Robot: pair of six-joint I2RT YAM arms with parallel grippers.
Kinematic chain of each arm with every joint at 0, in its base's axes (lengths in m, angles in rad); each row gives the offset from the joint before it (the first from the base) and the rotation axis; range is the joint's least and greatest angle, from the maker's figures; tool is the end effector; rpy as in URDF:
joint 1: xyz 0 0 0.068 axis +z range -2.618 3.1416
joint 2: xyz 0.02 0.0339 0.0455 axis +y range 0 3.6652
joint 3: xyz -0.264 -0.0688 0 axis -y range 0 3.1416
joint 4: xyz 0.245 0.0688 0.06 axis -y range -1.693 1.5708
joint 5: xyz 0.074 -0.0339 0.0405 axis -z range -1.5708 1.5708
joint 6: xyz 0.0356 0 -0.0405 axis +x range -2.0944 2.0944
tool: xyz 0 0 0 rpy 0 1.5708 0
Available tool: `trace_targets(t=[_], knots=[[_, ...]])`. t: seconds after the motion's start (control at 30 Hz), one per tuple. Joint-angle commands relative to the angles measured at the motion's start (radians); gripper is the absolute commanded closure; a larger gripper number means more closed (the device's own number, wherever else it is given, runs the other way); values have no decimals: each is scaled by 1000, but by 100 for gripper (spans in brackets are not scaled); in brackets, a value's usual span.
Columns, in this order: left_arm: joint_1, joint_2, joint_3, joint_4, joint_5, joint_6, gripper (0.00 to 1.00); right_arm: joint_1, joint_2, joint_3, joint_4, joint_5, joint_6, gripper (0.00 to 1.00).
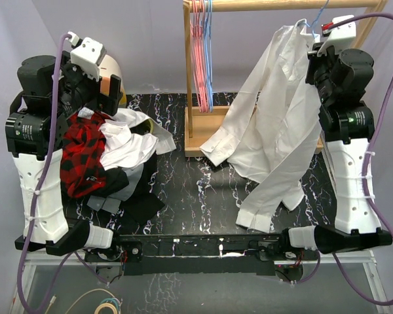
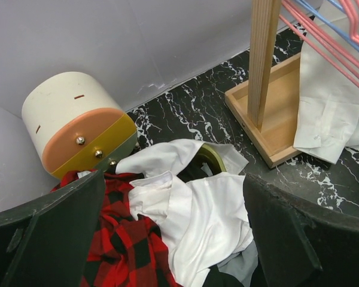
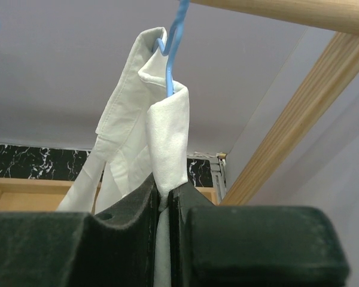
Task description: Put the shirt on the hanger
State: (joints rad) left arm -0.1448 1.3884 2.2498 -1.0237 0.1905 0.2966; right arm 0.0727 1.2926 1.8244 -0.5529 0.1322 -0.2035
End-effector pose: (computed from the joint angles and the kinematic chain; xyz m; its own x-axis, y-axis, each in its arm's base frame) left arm 0.1907 -0.0346 0.5805 -0.0575 0.2984 -0.9527 0.3591 0.8966 0.2592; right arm 0.2372 0.0126 0.5410 -0.0326 -0.2032 -0.9786 0.0540 0.9773 -0.2048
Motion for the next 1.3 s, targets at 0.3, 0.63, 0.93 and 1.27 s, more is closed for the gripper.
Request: trace_targets(t=[0.3, 0.63, 0.93, 1.27], knots=[[7, -2, -87, 63, -37, 18, 3, -217, 91, 82, 145, -222, 132, 92], [7, 13, -160, 61, -128, -16, 3, -396, 109, -35, 261, -404, 274, 92], [7, 8, -210, 40, -146, -10, 3, -451, 111, -130, 338, -486, 340, 92], [7, 13, -167, -1, -79, -28, 3, -501, 183, -72, 379, -583, 431, 92]])
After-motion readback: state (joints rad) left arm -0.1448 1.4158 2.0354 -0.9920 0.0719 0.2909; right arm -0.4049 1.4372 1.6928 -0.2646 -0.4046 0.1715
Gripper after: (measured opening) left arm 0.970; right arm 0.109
